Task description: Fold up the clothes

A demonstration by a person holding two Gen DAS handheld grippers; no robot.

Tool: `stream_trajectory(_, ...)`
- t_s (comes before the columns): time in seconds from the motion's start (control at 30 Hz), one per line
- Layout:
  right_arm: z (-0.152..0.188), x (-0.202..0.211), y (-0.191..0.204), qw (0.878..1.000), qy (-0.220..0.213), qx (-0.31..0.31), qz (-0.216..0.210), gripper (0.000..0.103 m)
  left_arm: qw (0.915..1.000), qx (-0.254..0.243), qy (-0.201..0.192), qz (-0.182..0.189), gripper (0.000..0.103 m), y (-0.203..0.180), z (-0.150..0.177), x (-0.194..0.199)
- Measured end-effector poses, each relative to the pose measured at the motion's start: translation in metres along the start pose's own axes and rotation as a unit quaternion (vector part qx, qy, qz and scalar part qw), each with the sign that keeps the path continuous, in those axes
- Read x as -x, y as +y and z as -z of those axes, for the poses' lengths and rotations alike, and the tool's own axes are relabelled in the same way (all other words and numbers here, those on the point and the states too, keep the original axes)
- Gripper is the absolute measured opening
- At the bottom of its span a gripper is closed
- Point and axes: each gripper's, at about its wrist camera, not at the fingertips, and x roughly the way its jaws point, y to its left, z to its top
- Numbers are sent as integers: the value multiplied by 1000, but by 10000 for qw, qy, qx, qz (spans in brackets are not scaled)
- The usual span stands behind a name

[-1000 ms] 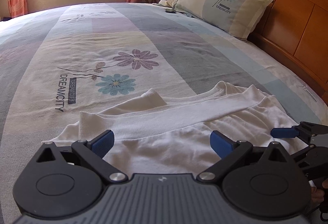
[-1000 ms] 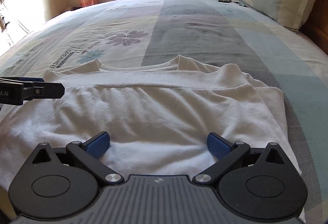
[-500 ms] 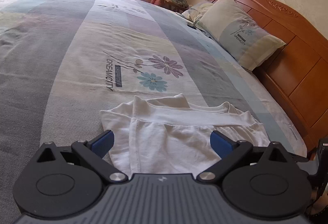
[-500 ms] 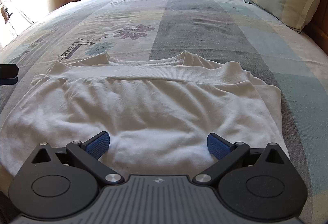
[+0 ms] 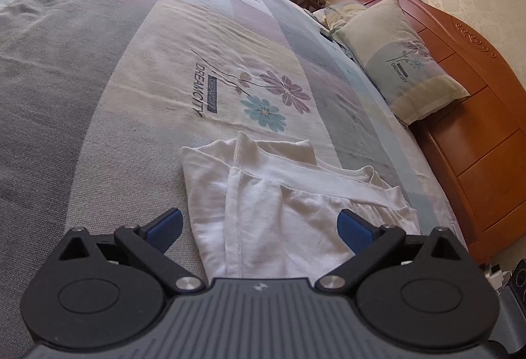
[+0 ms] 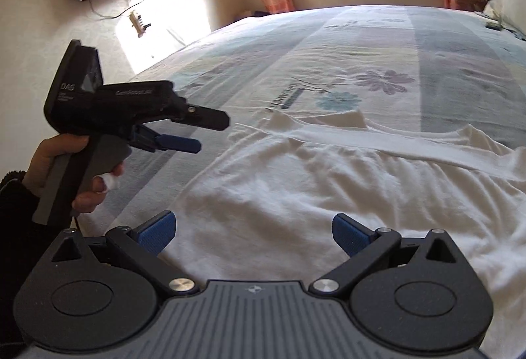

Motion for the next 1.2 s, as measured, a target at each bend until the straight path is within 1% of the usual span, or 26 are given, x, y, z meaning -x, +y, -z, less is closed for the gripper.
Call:
stream_trajectory(0.07, -8, -21, 23, 9984, 73, 500, -246, 103, 10000, 20, 70, -27, 100, 4, 0, 0)
stream_trajectory(0.13, -13, -43, 39, 9957, 151, 842, -368, 103, 9999, 71, 70, -63, 100, 9, -1, 2)
stream_trajectory(0.27, -15, -89, 66, 9893, 253, 1364, -449, 103, 9999, 109, 23, 0, 100, 11, -2, 5)
stream_trajectory(0.33, -11, -106, 74, 9870, 475, 1501, -333, 103, 9999, 95, 13, 34, 100, 10, -2, 6)
stream_trajectory(0.37, -9, -110, 78, 9853, 550, 1579, -341, 103, 9999, 88, 7, 51, 100, 10, -2, 6)
stream_trajectory(0.47, -5, -93, 87, 9805, 482, 1780, -683, 103, 10000, 40, 40, 76, 100, 7, -1, 6)
stream_trajectory(0.57, -1, -70, 88, 9810, 279, 1809, -642, 103, 9999, -29, 97, 72, 100, 5, 2, 5)
stream_trajectory(0.63, 2, -58, 84, 9825, 225, 1771, -528, 103, 9999, -49, 129, 59, 100, 4, 4, 4)
stream_trajectory(0.8, 7, -42, 70, 9885, 316, 1372, -546, 103, 9999, 7, 108, 28, 100, 4, 3, 6)
stream_trajectory(0.83, 7, -40, 70, 9885, 338, 1372, -549, 103, 9999, -4, 94, 53, 100, 4, 2, 8)
stream_trajectory(0.93, 1, -42, 78, 9830, 392, 1710, -537, 103, 9998, -39, 50, 166, 100, 3, 2, 12)
stream_trajectory(1.03, -9, -45, 89, 9774, 301, 2026, -521, 103, 9997, -26, 79, 229, 100, 3, 2, 12)
stream_trajectory(1.13, -10, -49, 92, 9790, 269, 1925, -611, 103, 9994, -55, 185, 301, 100, 2, 5, 9)
stream_trajectory(1.2, -5, -49, 91, 9808, 294, 1841, -575, 103, 9990, -51, 280, 358, 100, 3, 8, 5)
